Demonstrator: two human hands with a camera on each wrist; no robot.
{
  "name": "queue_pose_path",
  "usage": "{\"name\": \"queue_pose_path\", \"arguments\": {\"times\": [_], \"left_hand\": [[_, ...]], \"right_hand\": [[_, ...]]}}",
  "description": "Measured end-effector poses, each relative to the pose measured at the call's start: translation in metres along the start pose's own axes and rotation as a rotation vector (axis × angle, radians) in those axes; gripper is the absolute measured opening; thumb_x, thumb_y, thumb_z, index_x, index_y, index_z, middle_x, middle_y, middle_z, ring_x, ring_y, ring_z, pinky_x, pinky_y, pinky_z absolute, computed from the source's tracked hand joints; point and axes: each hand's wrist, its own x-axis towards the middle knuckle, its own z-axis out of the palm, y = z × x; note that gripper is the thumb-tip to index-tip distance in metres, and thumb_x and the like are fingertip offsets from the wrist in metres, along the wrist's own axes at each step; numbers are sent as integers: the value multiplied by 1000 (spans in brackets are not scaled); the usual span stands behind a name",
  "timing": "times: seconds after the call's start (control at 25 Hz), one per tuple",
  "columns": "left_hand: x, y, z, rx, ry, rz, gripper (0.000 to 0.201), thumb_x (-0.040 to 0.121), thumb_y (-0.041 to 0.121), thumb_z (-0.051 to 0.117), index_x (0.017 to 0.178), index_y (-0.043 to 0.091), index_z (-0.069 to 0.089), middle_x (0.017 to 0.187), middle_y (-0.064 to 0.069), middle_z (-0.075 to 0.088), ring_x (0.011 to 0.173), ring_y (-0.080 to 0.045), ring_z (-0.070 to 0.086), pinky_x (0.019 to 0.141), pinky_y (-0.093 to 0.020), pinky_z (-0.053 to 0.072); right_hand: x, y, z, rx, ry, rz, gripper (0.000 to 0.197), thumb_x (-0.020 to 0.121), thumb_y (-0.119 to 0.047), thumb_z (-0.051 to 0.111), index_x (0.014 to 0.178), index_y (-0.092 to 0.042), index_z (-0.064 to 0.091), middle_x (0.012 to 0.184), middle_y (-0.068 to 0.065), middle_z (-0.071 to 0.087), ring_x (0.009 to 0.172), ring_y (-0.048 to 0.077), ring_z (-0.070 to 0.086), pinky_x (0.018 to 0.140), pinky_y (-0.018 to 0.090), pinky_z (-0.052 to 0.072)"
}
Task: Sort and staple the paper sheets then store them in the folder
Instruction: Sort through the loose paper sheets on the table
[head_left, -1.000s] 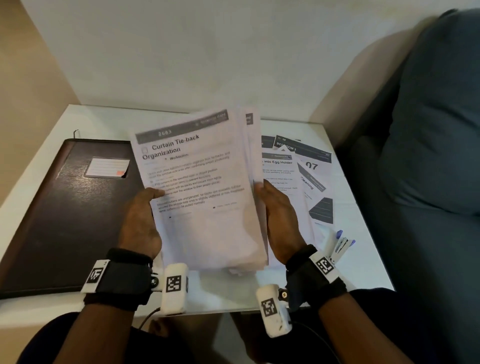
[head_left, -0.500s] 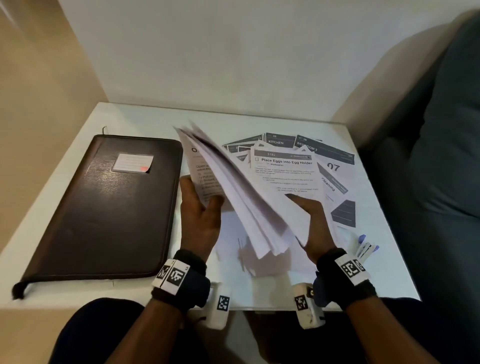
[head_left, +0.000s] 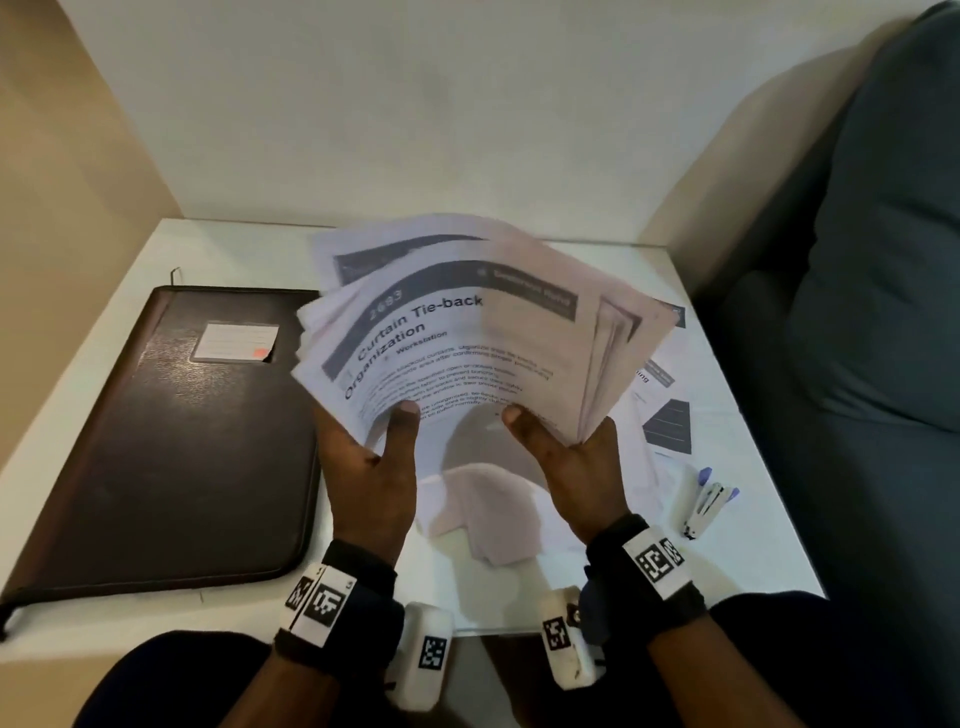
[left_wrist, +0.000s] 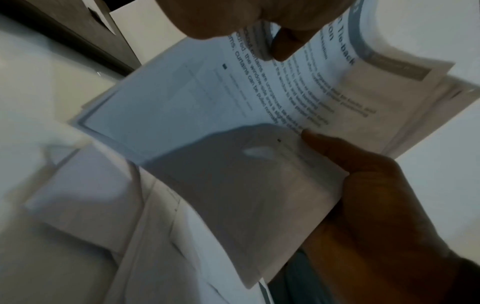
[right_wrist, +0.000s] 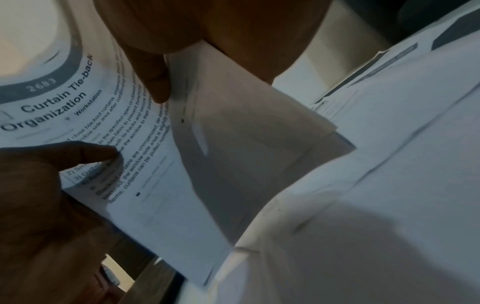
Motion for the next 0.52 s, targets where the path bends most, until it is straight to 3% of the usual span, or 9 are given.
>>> {"name": "queue_pose_path", "arguments": {"times": [0.08,0.16,0.24,0.32,0.4,0.52], "left_hand": [[3,-4,0,29,31,-6,55,94,13,73,144,11,49,135,-2,65,125,-12,62,102,-27,53],[5,-11,2,66,13,-74,42,94,6,71,132,18,59,125,3,70,119,-14,65,97,-27,56],[6,-14,5,54,-22,-179,44,91,-4,67,120,28,65,115,9,73,115,-14,67,97,-36,57],[8,-18,7,38,-33,-204,51,87,-13,63,121,26,63,116,7,73,114,-15,67,98,-43,57],[10,-23,7,52,-20,-179,55,86,-15,61,123,25,57,118,6,71,114,-14,66,97,-41,57],[10,-20,10,53,-39,-211,56,89,-10,60,115,39,54,115,12,69,113,-10,65,98,-40,57]], "right_hand": [[1,2,5,-2,-2,-48,29,85,-16,82,84,-44,75,89,-2,77,87,15,73,80,36,62],[0,15,7,-41,6,-14,35,85,-13,81,81,-48,75,84,-9,76,82,10,72,79,38,61],[-1,26,7,-64,15,57,43,86,-10,79,82,-53,74,87,-19,76,84,2,71,84,42,62],[-2,35,5,-68,29,70,51,87,-8,78,85,-59,71,94,-22,75,92,2,71,85,36,62],[0,42,2,-76,43,51,50,86,-8,78,86,-58,71,96,-19,75,93,3,71,83,31,62],[-1,42,3,-100,1,120,46,87,-11,78,81,-57,71,89,-21,74,86,1,70,83,35,62]]}}
